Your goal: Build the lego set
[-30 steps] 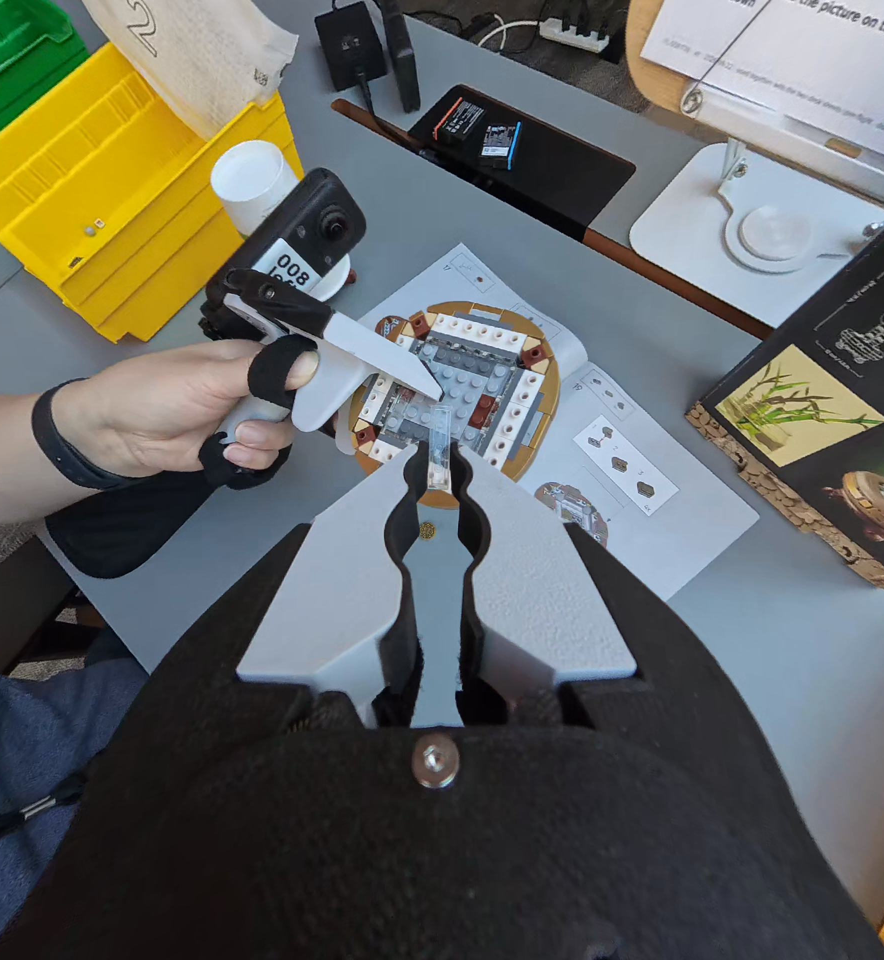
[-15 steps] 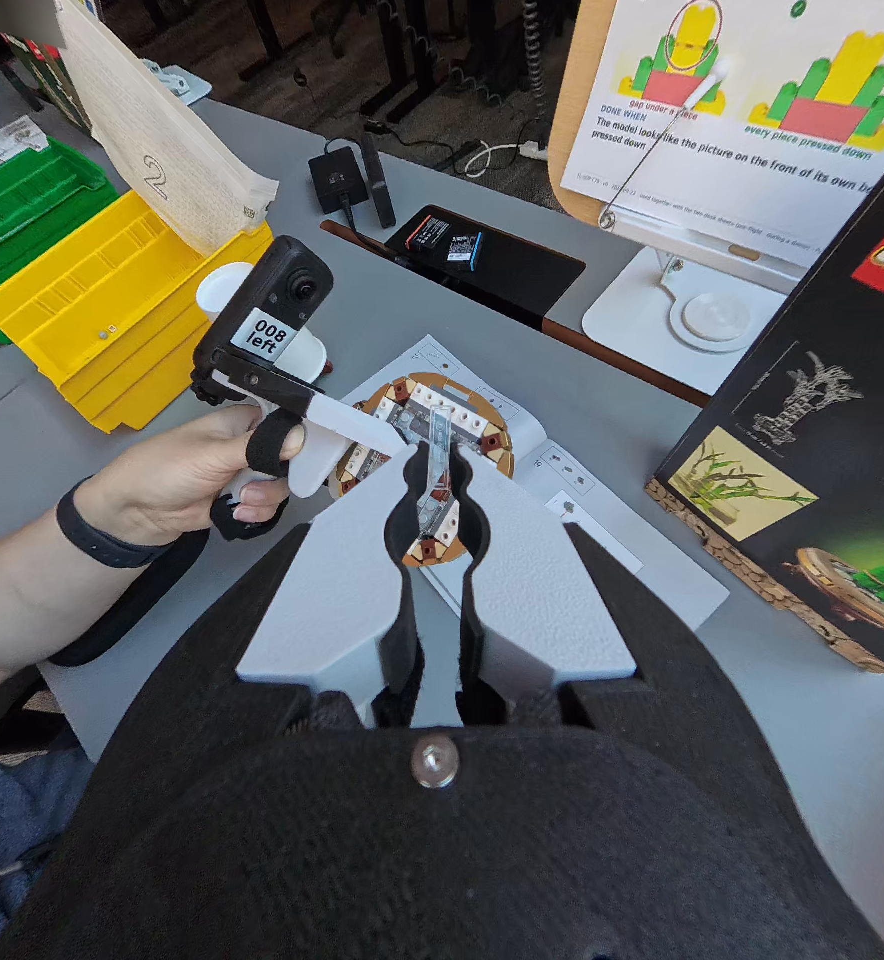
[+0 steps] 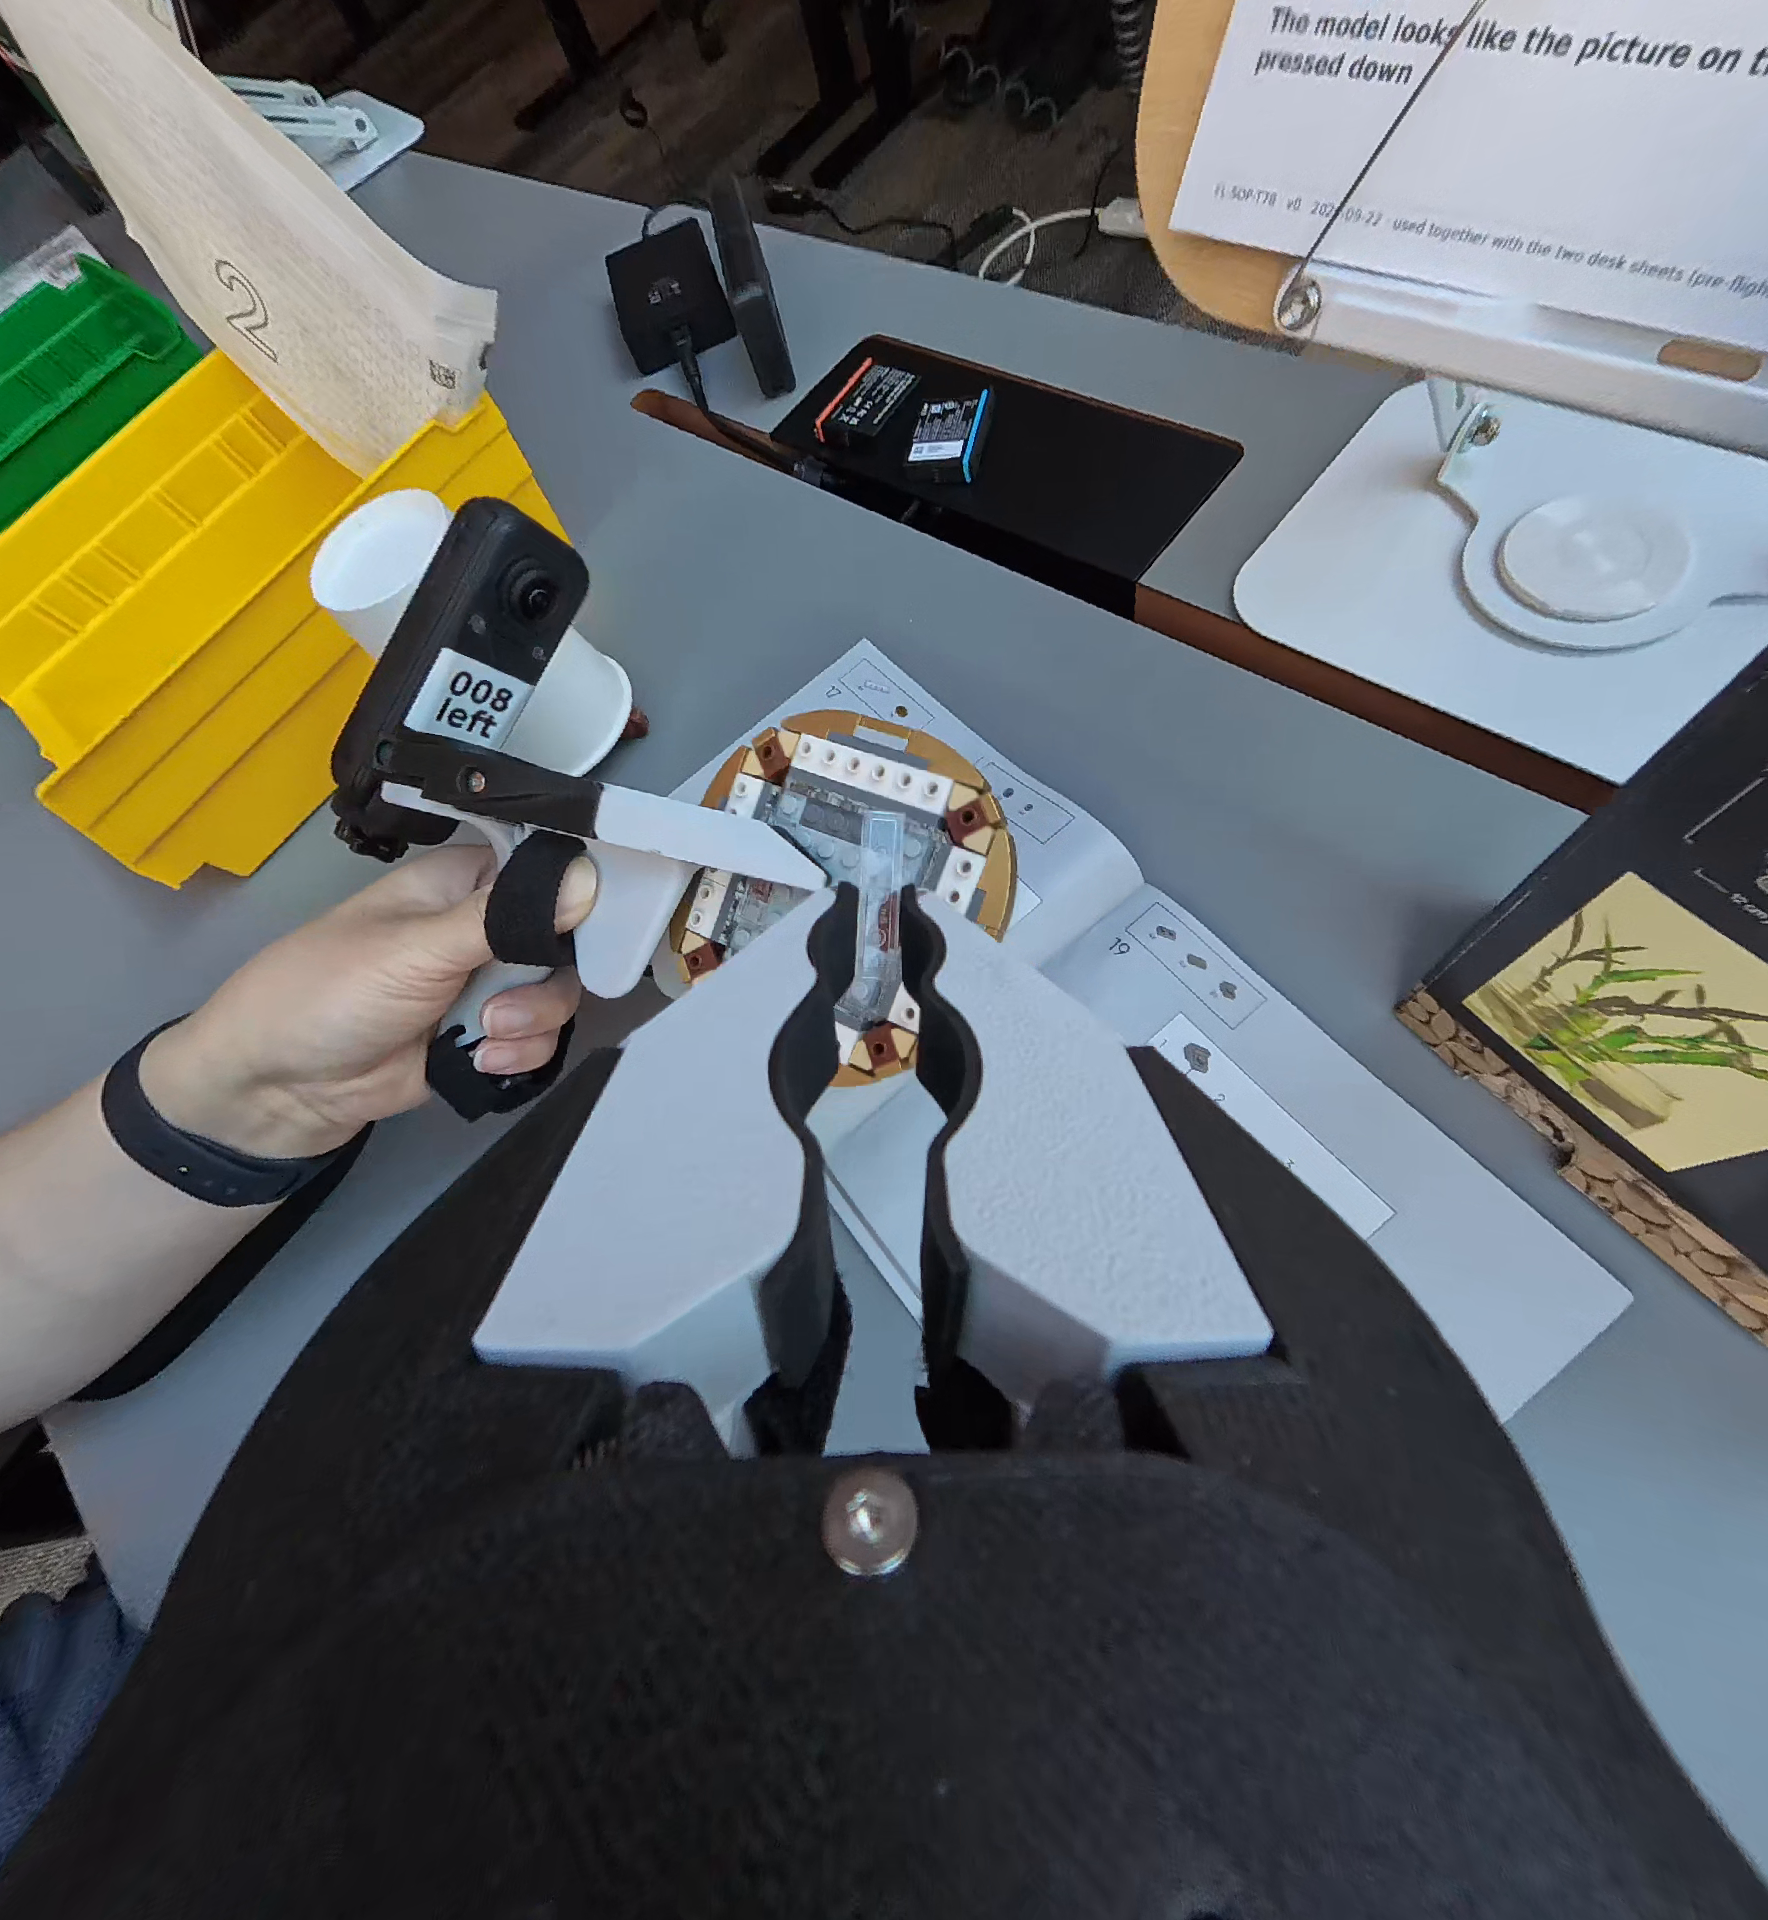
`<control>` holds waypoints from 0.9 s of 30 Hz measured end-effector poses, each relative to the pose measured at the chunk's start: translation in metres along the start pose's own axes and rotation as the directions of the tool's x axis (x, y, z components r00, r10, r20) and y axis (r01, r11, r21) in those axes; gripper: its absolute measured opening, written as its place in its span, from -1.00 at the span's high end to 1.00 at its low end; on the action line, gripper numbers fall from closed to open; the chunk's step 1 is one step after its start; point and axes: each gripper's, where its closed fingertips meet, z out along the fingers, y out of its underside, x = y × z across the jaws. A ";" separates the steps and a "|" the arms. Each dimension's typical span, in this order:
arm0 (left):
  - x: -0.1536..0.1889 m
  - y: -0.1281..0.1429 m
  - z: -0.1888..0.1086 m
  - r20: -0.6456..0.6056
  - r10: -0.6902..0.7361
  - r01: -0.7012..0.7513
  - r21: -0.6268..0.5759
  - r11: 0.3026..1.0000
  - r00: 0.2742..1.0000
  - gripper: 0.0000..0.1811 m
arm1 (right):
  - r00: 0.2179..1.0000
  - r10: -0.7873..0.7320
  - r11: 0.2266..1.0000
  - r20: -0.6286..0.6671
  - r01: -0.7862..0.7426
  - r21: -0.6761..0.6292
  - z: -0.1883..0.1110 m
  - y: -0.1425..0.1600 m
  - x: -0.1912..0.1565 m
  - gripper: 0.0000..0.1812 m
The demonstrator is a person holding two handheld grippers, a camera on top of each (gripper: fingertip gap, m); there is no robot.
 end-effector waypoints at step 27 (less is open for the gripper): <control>-0.013 -0.016 -0.011 0.050 0.057 -0.066 0.182 0.981 0.997 0.79 | 0.985 -0.103 0.994 -0.141 0.106 0.009 0.068 0.026 0.002 0.93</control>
